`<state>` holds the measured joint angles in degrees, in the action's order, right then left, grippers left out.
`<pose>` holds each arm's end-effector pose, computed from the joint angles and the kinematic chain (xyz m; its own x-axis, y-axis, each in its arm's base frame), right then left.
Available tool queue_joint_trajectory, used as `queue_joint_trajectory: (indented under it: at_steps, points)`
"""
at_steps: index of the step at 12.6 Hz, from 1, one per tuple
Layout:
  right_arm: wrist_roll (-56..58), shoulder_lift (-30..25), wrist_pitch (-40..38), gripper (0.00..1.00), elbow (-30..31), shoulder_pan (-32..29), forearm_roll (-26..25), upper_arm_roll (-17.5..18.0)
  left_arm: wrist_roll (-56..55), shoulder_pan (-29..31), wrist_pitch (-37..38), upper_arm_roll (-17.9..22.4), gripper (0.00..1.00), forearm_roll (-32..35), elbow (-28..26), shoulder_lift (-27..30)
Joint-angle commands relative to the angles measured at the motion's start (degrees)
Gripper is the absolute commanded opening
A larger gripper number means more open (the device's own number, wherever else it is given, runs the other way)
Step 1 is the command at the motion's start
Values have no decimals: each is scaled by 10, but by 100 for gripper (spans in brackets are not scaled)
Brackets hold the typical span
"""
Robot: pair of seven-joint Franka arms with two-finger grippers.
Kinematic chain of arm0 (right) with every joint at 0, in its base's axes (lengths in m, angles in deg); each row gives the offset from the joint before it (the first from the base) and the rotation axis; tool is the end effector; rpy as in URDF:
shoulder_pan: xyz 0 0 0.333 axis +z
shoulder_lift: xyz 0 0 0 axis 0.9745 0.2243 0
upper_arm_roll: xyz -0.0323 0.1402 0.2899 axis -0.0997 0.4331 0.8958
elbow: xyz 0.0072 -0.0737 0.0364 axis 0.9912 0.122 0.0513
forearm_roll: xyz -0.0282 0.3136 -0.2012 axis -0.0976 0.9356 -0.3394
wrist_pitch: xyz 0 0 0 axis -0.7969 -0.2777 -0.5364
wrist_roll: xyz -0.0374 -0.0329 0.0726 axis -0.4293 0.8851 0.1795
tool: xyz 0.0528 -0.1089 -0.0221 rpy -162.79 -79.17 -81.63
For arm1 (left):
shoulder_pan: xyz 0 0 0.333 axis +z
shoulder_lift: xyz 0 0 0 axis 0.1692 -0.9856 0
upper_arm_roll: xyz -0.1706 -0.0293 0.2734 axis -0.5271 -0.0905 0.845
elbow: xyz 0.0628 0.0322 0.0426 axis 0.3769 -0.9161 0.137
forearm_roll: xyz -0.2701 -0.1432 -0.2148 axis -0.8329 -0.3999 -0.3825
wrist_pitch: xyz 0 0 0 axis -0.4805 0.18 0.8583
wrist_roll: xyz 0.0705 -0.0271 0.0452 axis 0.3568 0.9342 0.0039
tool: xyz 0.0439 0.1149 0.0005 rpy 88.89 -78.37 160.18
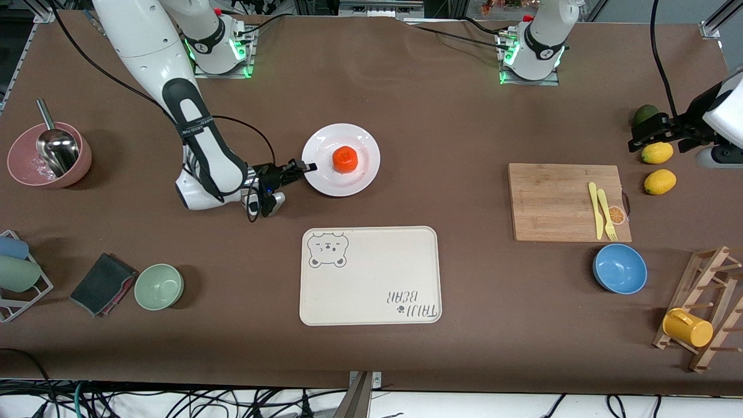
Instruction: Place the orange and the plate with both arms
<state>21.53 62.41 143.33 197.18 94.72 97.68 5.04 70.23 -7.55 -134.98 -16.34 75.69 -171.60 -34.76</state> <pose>0.4973 0.2301 0.1497 0.9016 0.4165 -0.1167 0.1039 -0.4705 -0.8762 0.5397 0.0044 0.5867 0.9951 0.0203 -0.0969 0.0223 -0.9996 0.0195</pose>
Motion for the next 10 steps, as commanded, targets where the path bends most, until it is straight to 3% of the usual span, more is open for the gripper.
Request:
queue_joint_trajectory:
  at_steps: [1, 6, 8, 10]
  points:
    - [-7, -2, -17, 0, -50, -11, -6, 2, 15, -4, -7, 8, 100, -5, -5, 1]
    - [-156, 90, -10, 0, -251, -5, -5, 4, 16, -1, -7, 8, 100, 1, -6, -3]
    - [-172, 158, -6, 0, -363, -5, -3, 5, 16, -2, -7, 7, 100, 3, -4, -4]
    - [-211, 229, 60, 0, -474, -2, 6, 14, 16, -3, -7, 7, 100, 2, -4, -6]
